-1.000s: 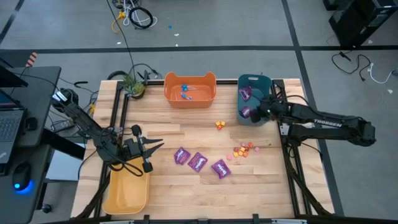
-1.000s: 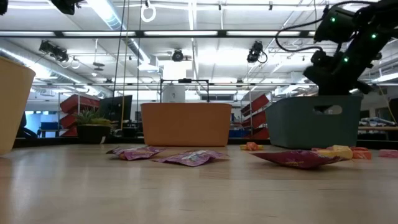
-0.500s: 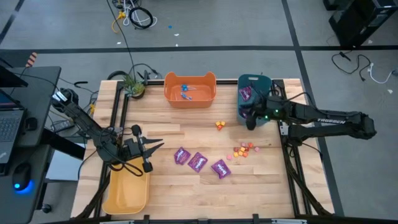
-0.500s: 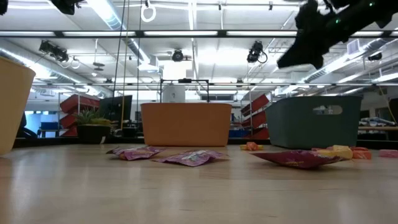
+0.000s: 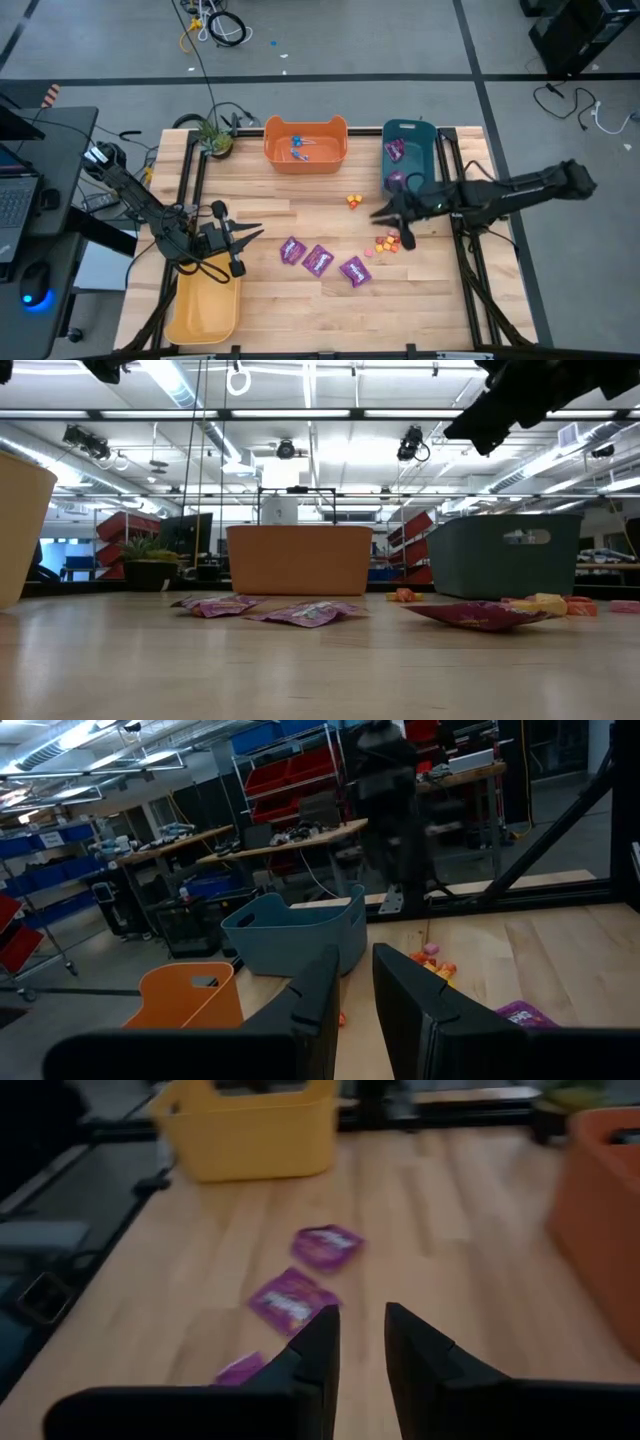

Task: Sort candy
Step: Put the bottom right purple candy into the blue bin

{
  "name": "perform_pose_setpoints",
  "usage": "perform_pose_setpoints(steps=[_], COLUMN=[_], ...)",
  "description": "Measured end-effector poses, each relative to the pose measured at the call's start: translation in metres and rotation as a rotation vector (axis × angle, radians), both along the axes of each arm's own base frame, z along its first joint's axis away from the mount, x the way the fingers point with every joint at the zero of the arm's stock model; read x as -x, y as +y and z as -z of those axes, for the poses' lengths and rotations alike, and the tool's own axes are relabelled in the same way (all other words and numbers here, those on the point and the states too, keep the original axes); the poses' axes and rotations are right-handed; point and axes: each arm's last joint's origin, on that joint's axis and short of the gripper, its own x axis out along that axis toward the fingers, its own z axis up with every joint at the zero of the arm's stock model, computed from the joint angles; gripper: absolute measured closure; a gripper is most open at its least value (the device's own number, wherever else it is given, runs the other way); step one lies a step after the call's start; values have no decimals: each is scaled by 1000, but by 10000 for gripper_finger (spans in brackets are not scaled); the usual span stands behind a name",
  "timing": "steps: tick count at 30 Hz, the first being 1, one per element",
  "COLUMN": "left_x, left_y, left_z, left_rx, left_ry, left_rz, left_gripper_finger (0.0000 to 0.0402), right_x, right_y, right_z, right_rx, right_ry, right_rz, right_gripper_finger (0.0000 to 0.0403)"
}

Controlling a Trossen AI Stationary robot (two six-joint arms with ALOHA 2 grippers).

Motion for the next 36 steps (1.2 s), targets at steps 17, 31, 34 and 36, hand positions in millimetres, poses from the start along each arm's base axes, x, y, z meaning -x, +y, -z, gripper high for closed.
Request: perform_pose_setpoints(steps=[17,31,34,36], left_x=[0,0,0,0], left_y=[0,0,0,0], left_z=[-2,-2,-2,-2], left_rx=[16,15,15,15], left_ry=[-17,-16,-16,-16], left_rz=[0,0,0,0], left_gripper_finger=[335,335,335,335], right_x=[-42,-45,-45,-44], right_y=[63,97,102,106], right_z=[42,86,97,104], right_rx=[31,190,215,227], right_ry=[11,140,179,202], right_rz=[-186,-236,-258,-273], right_gripper_finger=[298,286,274,263])
